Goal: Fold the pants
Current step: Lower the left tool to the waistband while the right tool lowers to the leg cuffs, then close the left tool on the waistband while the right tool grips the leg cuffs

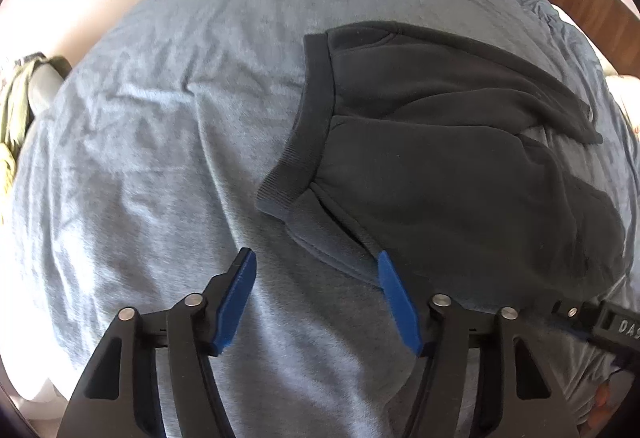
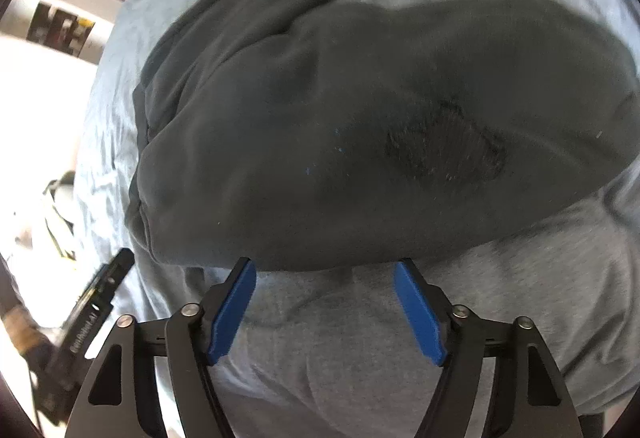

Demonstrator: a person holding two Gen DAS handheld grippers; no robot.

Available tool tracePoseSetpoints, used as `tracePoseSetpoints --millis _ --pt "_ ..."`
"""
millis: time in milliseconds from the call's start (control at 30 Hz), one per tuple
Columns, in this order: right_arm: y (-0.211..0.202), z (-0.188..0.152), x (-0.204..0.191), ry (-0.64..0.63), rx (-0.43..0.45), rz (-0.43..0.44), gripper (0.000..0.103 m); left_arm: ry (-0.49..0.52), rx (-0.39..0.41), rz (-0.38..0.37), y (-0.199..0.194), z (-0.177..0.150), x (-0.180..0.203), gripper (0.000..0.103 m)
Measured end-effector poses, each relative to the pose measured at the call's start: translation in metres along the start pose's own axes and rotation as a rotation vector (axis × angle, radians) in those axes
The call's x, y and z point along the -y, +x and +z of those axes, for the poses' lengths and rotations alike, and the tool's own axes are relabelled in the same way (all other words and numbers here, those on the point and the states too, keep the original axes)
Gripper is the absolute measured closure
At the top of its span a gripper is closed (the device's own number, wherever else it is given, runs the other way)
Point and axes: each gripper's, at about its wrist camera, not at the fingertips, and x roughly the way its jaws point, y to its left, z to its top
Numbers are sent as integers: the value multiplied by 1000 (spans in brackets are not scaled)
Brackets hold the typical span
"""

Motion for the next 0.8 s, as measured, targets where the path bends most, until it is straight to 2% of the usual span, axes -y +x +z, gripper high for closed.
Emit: tracePoseSetpoints --millis 167,300,500,533,600,633,667,733,800 --pt "14 1 15 92 -49 43 33 -20 -31 -18 15 11 1 47" --pt "14 4 19 105 -32 36 33 3 -56 21 32 18 4 48" --pt "19 23 25 160 -13 38 38 12 -122 -1 57 22 5 54" --pt "21 26 26 170 -11 37 40 9 -128 -10 59 23 4 56" --pt "24 27 26 178 -10 19 48 10 -131 -20 57 25 2 71" --pt "26 28 24 172 -11 10 57 15 -127 -14 55 25 3 76" --pt "25 29 22 156 -16 4 64 25 -120 6 52 26 3 87" --pt "22 32 17 123 -22 7 76 35 -120 25 46 27 2 90" --pt "16 36 14 84 -22 7 81 36 -119 28 38 28 2 90"
